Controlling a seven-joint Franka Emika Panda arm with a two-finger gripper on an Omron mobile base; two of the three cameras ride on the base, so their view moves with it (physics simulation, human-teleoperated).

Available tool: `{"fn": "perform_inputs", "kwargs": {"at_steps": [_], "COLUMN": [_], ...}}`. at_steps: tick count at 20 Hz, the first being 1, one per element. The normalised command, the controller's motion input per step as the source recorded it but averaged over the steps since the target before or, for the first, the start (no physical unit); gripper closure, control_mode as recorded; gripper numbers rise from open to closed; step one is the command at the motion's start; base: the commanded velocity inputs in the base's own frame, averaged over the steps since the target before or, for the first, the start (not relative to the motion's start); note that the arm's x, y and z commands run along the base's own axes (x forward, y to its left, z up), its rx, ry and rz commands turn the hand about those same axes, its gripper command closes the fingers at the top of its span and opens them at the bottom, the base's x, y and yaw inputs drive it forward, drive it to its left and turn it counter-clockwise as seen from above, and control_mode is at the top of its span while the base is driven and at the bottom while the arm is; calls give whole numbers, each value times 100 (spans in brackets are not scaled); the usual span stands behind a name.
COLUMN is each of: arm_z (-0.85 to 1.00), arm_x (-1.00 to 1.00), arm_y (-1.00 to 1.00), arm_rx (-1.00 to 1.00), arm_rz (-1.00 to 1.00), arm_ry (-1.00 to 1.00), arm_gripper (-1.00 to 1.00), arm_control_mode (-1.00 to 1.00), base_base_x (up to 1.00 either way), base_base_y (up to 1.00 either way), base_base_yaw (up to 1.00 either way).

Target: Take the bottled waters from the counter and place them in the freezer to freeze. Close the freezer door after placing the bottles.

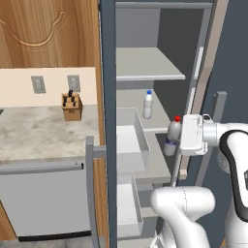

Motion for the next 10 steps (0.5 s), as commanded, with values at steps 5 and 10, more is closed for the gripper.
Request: {"fn": "perform_inputs", "kwargs": {"at_steps": [5, 10], "arm_z": [16, 27], "arm_x": [-8, 0], "arm_y": [14, 8], "arm_rx": [-5, 0], "arm_rz": [-12, -32], "arm_ry": [-1, 1], "arm_gripper": [100, 100], "arm_control_mode": [-100, -100], "base_base_x": [0, 0], "base_base_y": [0, 0], "base_base_yaw": [0, 0]}}
